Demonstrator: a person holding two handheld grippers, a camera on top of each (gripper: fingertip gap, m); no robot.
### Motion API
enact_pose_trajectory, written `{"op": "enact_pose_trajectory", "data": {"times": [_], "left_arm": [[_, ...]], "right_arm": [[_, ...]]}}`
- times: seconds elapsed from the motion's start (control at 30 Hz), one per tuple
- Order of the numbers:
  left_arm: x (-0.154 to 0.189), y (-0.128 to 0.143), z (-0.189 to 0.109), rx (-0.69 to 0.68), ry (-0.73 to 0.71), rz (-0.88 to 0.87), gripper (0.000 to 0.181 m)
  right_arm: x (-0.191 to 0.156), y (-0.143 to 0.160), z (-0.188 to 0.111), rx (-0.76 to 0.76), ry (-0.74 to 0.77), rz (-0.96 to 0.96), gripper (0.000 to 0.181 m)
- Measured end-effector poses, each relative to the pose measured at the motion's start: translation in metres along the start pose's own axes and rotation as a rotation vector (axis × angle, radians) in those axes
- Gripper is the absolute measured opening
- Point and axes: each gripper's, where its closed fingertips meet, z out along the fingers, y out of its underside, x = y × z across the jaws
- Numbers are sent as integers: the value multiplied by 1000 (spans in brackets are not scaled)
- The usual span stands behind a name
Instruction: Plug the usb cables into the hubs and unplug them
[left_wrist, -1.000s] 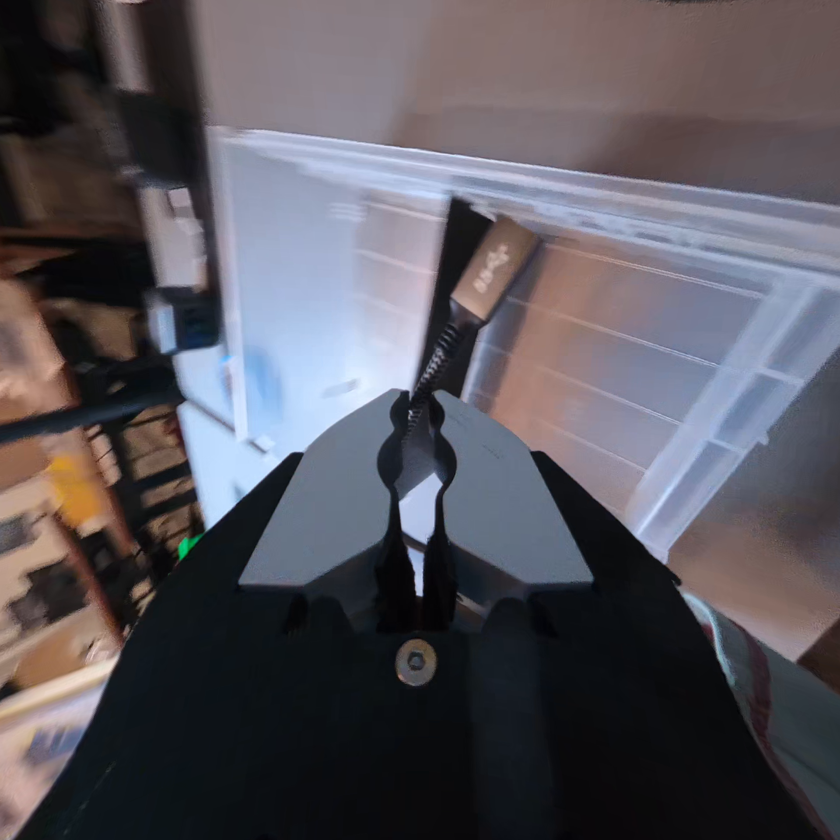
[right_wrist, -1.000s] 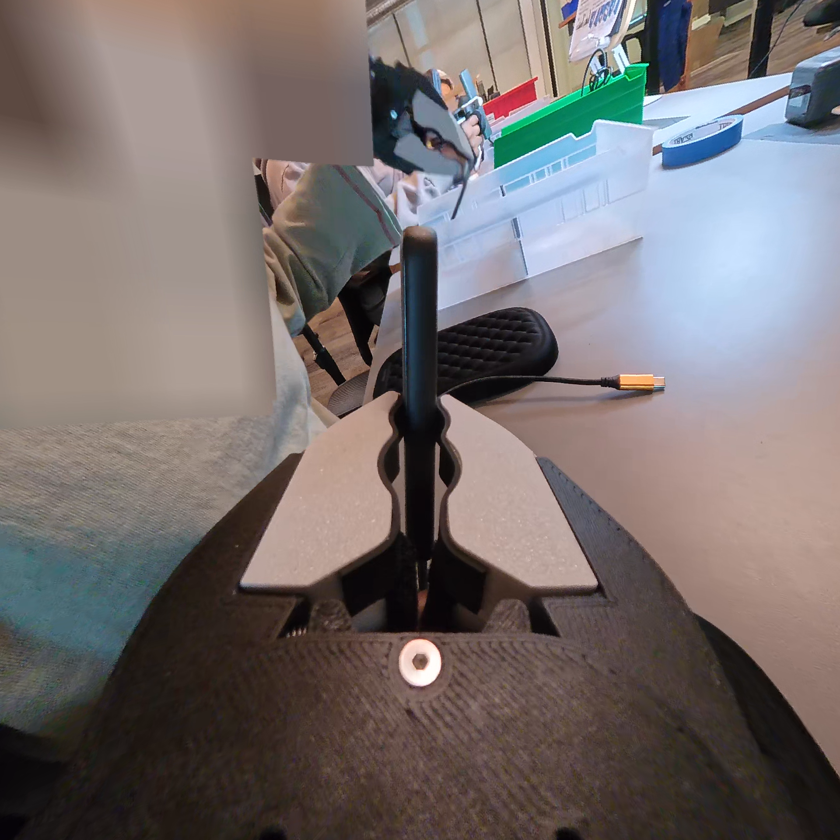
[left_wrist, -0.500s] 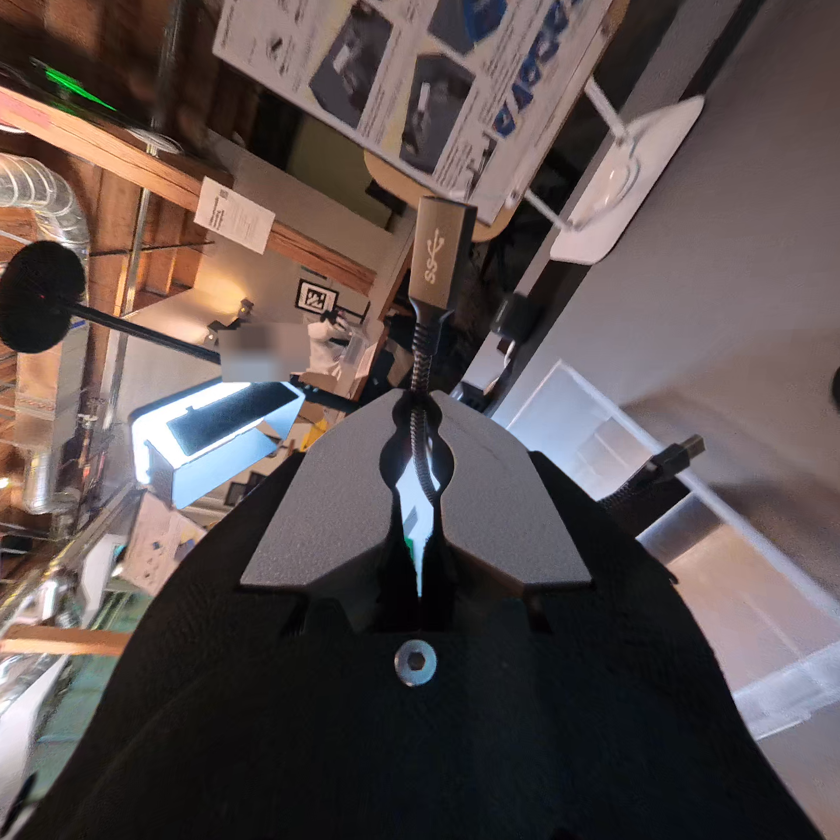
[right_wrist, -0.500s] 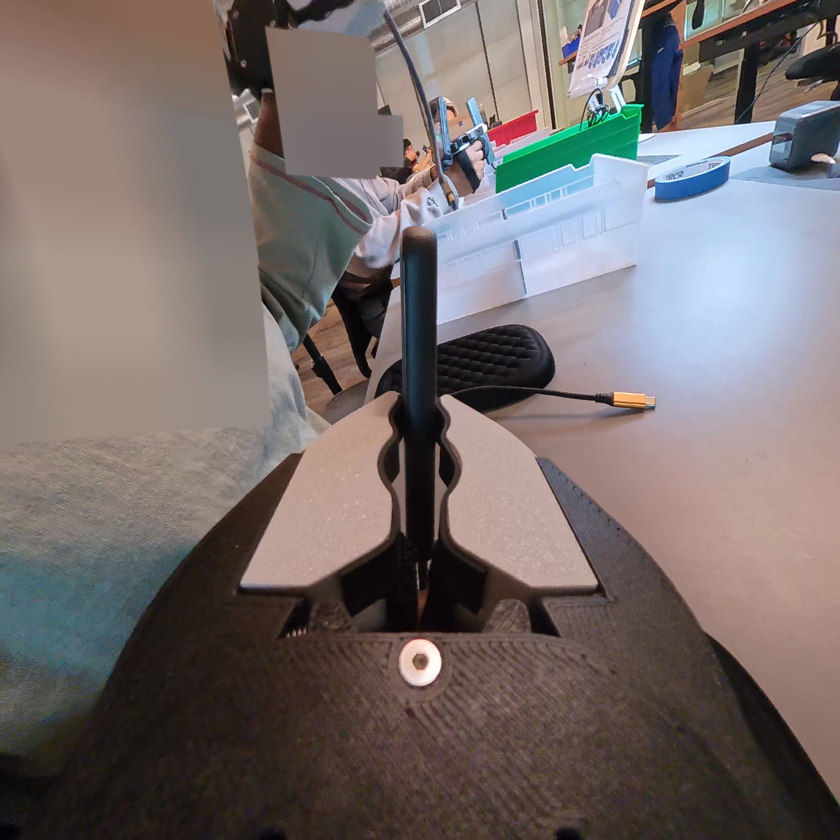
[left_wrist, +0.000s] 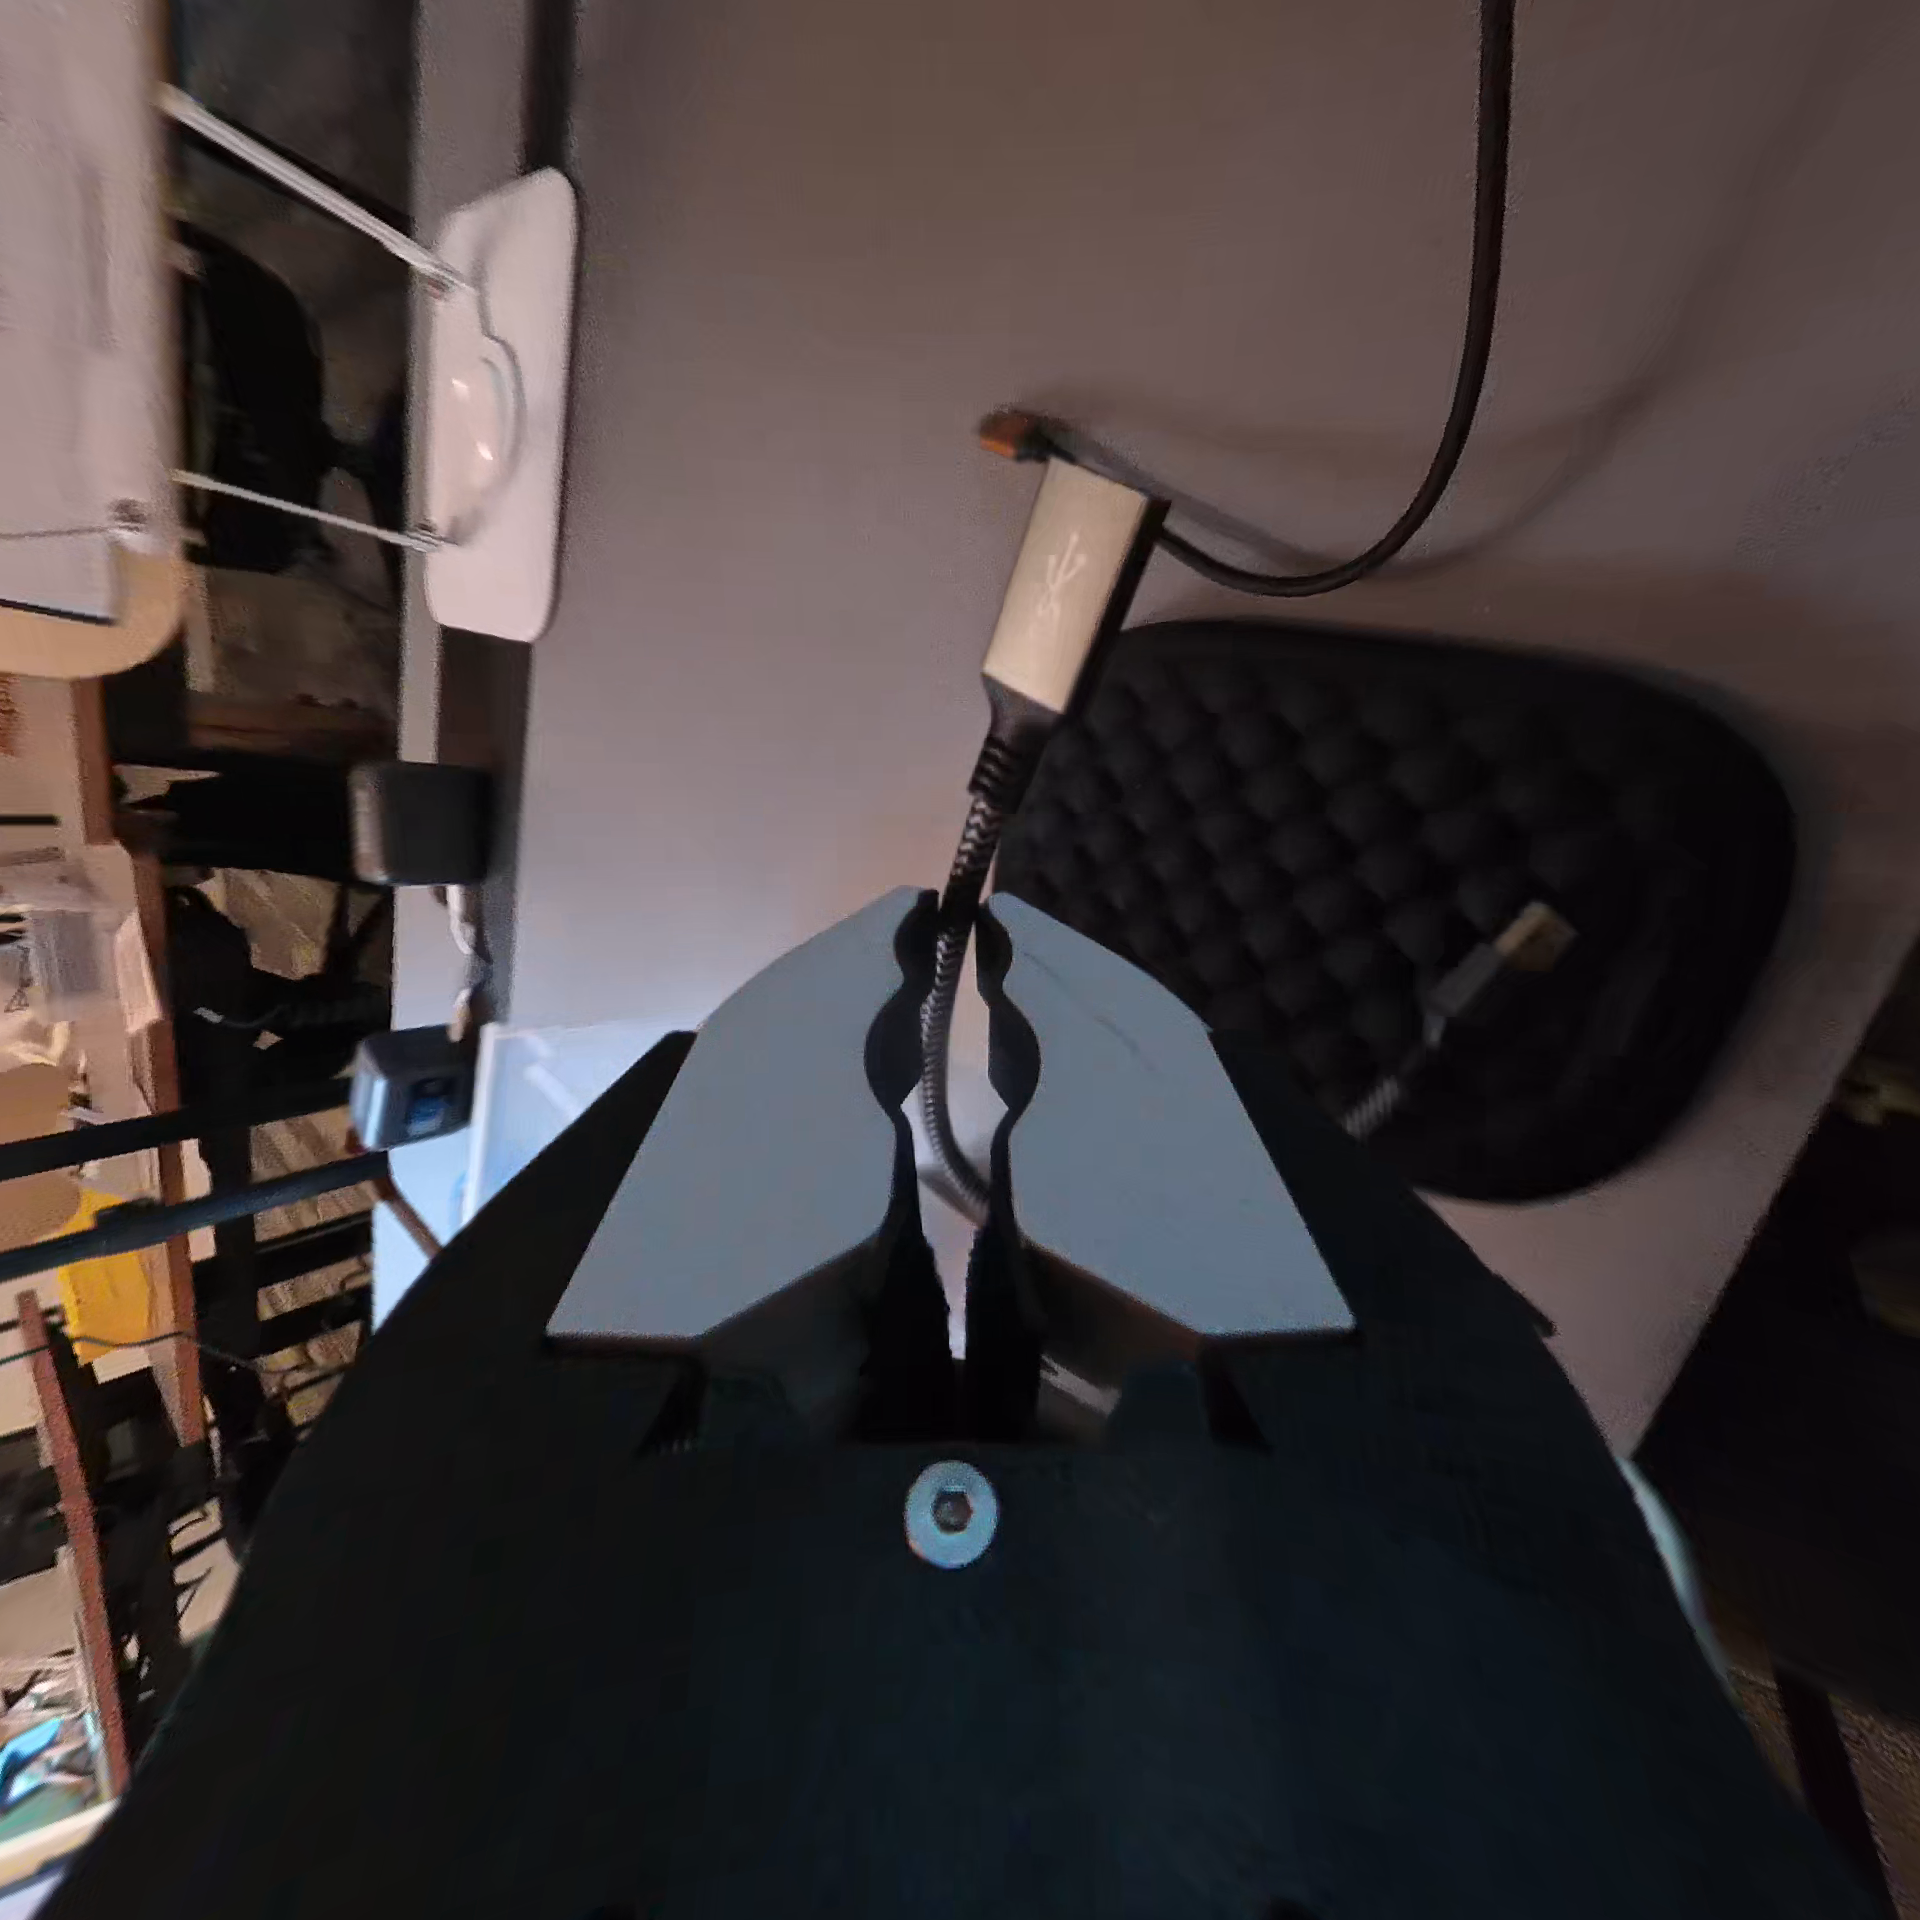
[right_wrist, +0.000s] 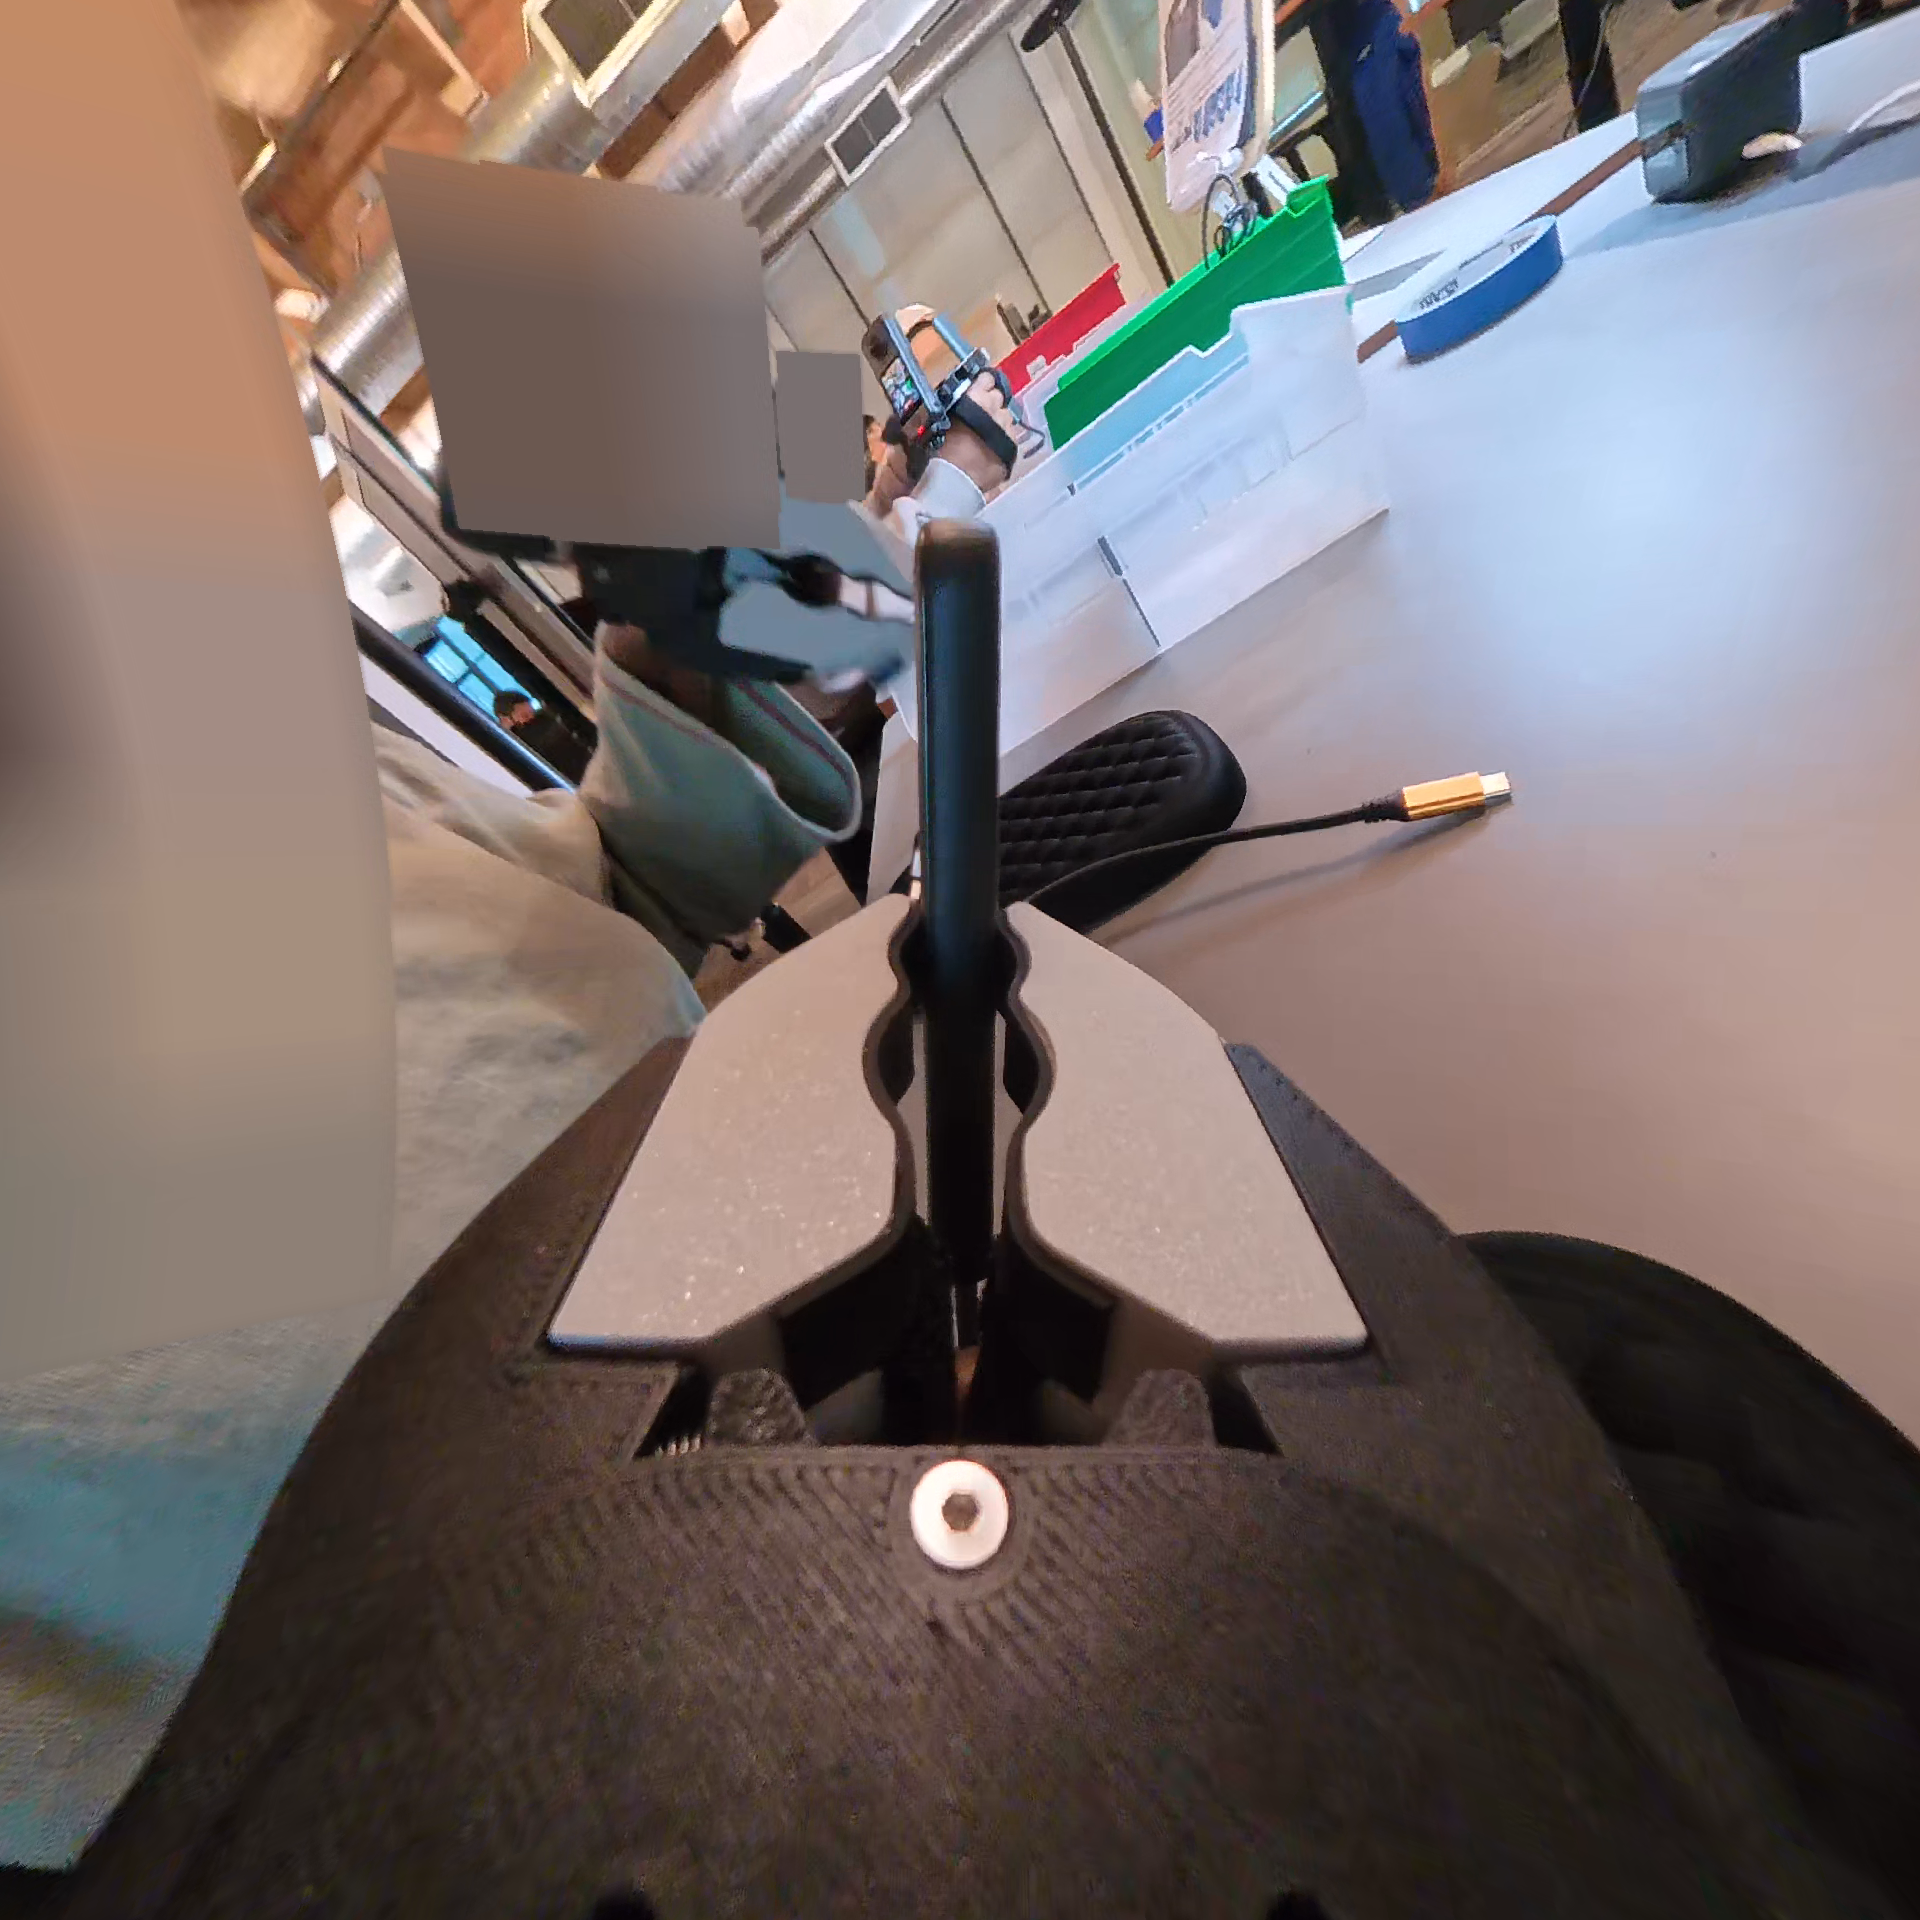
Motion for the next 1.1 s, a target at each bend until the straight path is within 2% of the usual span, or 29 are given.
{"op": "enact_pose_trajectory", "data": {"times": [0.2,0.3,0.43,0.53,0.7,0.8,0.93,1.03,1.1], "left_arm": [[46,8,67,-8,202,-95,6],[55,19,84,-6,217,-143,6],[56,19,81,42,236,-200,8],[53,18,78,73,263,-235,18],[43,2,67,192,347,-298,31],[38,2,58,223,323,-222,32],[60,8,32,258,371,-35,34],[59,19,36,178,320,-125,32],[55,17,46,198,289,-244,27]], "right_arm": [[6,-2,-2,33,7,65,12],[8,0,0,19,17,66,12],[10,2,1,6,19,73,12],[12,2,2,3,18,78,12],[12,2,2,7,25,74,12],[12,1,0,15,29,71,12],[13,1,0,22,24,76,12],[14,2,1,18,25,74,12],[15,2,1,16,24,71,12]]}}
